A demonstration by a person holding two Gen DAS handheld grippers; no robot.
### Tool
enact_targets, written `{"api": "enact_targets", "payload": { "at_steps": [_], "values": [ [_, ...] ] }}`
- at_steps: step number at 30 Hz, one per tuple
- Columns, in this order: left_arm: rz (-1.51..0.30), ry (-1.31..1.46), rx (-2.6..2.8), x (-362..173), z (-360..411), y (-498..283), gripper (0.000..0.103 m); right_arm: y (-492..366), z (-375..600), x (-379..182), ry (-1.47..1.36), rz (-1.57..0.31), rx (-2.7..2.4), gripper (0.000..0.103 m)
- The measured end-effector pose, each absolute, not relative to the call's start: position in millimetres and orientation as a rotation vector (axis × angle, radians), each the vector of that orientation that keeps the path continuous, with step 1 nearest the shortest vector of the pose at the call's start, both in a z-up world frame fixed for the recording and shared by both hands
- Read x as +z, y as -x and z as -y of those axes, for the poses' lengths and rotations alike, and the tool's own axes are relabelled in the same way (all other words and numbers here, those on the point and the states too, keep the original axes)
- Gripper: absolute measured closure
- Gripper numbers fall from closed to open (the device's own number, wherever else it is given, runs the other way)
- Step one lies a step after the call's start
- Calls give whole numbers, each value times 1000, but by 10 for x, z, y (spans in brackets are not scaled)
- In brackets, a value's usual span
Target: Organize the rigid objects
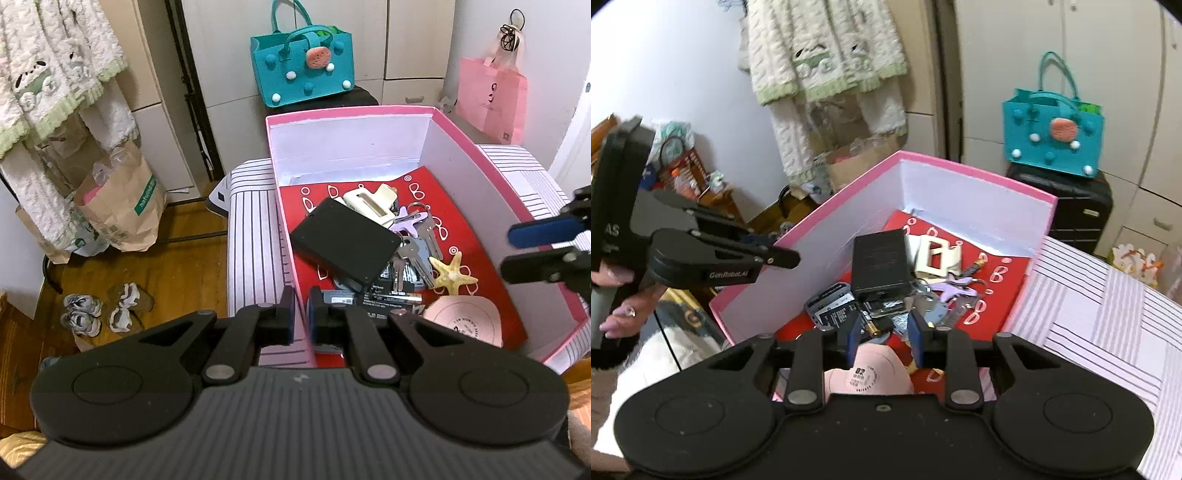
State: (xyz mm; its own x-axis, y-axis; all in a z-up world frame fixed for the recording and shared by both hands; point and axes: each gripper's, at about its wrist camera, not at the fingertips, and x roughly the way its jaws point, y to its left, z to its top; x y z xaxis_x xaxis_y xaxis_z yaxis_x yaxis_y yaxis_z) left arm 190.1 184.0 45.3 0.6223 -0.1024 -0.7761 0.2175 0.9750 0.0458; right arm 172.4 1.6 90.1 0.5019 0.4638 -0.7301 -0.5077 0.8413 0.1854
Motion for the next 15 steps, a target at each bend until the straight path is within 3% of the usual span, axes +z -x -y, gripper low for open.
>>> {"api": "enact_targets", "payload": {
  "at_steps": [5,13,15],
  "values": [
    [-851,-139,-160,625,-1822,-1704,97,-1522,139,1054,87,-825,553,54],
    [-792,-151,-169,896,-1653,-1313,96,-1352,356,1043,118,-830,468,45],
    [-796,-164,-173,938,-1586,-1231,96,-1351,416,1040,132,-857,436,31]
  ]
}}
